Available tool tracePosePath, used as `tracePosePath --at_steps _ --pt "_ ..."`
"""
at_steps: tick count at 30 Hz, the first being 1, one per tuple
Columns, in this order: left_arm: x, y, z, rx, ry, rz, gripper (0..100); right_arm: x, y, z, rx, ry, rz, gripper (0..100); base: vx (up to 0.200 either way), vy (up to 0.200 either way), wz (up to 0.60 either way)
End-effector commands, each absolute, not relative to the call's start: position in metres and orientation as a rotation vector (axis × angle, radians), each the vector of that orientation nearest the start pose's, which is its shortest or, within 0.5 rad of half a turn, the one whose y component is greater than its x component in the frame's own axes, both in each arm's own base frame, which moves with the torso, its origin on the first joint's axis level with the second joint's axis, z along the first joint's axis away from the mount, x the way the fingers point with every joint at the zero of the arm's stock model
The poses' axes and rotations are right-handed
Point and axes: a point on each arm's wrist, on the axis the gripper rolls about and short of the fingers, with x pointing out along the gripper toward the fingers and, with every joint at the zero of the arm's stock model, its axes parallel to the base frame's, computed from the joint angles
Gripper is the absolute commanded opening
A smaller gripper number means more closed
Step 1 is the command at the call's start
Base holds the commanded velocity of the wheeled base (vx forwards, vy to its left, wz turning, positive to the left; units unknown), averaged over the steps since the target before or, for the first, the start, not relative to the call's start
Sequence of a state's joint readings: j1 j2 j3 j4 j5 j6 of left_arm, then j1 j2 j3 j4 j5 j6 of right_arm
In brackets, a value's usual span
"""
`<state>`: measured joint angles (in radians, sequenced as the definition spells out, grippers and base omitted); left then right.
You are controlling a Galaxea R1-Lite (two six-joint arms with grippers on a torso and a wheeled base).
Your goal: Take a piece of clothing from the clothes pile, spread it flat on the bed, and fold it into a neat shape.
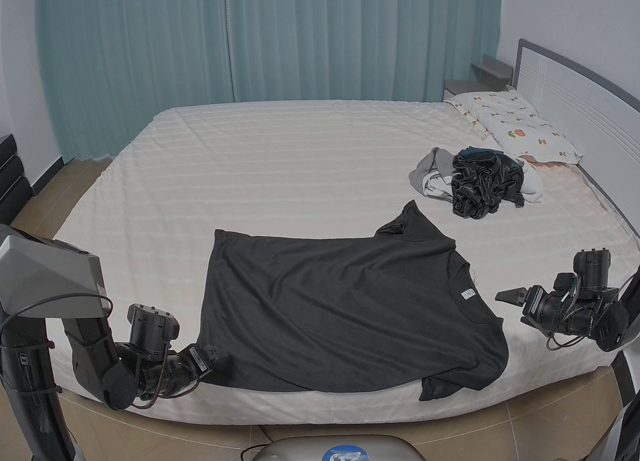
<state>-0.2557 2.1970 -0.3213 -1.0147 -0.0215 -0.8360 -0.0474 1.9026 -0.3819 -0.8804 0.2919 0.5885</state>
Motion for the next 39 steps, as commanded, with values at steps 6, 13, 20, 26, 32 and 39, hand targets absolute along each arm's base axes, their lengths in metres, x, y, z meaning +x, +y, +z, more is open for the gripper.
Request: tracePosePath --at_steps 6,13,20,26,32,39 --pt "0.257 -0.069 -0.034 -0.652 0.922 0.130 100 0.265 -0.007 0.044 0.677 0.715 0.032 100 0.000 0.000 0.00" --pt "0.261 -0.069 -0.038 -0.644 0.908 0.163 0 0.265 -0.007 0.035 0.657 0.748 0.027 100 0.000 0.000 0.00" --pt "0.260 -0.064 -0.035 -0.642 0.868 0.212 0 0.257 -0.011 0.014 0.607 0.836 0.012 100 0.000 0.000 0.00" --pt "0.262 -0.064 -0.018 -0.714 0.811 0.202 0 0.260 -0.014 -0.010 0.567 0.912 0.007 100 0.000 0.000 0.00" --pt "0.254 -0.065 -0.019 -0.697 0.839 0.199 0 0.264 -0.011 -0.012 0.573 0.917 0.054 100 0.000 0.000 0.00" --pt "0.252 -0.065 -0.022 -0.655 0.866 0.199 100 0.265 -0.011 -0.010 0.573 0.908 0.059 100 0.000 0.000 0.00"
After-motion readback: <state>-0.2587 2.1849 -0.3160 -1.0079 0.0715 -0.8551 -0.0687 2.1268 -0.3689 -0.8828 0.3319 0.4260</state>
